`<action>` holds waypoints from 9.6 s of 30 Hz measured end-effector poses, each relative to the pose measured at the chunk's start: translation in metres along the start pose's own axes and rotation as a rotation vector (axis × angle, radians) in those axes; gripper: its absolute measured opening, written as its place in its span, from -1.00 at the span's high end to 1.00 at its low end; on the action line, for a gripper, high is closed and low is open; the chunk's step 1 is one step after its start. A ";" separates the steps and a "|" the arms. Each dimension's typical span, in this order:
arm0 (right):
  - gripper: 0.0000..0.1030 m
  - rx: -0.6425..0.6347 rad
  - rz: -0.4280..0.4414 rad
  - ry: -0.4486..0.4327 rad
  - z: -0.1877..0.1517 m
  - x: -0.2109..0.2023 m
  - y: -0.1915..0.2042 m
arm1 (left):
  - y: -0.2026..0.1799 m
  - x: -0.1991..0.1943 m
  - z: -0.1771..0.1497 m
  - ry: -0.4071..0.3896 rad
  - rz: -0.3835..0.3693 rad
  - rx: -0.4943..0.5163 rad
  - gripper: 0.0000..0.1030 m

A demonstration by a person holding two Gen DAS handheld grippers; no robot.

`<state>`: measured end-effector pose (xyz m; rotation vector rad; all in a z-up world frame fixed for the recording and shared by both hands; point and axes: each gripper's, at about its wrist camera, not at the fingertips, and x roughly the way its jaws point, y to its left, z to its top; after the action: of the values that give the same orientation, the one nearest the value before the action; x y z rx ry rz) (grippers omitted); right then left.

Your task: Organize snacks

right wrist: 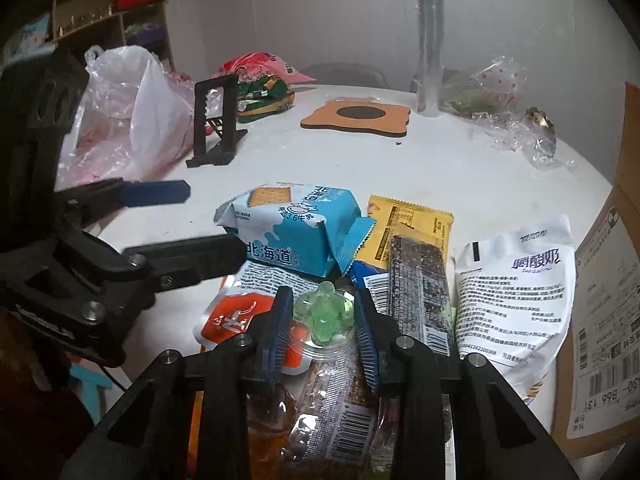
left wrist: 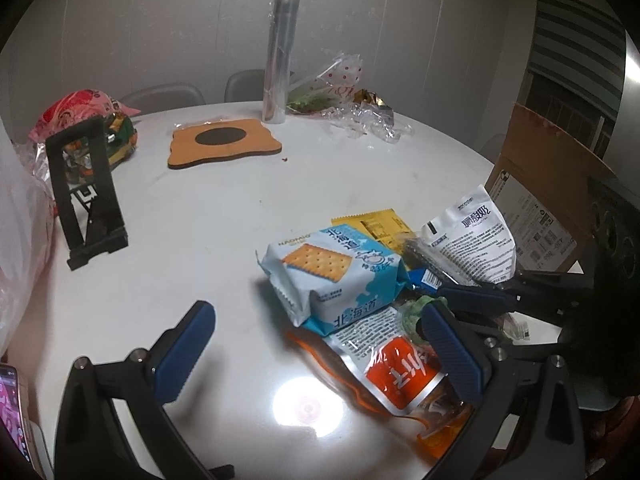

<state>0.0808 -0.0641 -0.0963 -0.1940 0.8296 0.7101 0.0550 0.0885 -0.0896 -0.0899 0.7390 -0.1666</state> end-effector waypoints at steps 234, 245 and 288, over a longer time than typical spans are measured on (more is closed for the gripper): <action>0.25 0.024 -0.031 -0.085 -0.017 -0.068 -0.032 | -0.029 0.005 -0.010 0.106 -0.045 -0.024 -0.70; 0.22 0.135 -0.021 -0.063 -0.037 -0.053 -0.044 | -0.044 0.015 -0.023 0.128 -0.037 -0.030 -0.70; 0.19 0.192 0.048 -0.062 -0.051 -0.046 -0.033 | -0.011 0.007 -0.036 0.123 0.098 -0.064 -0.79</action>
<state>0.0500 -0.1332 -0.1008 0.0207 0.8401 0.6738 0.0350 0.0758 -0.1193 -0.1048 0.8700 -0.0554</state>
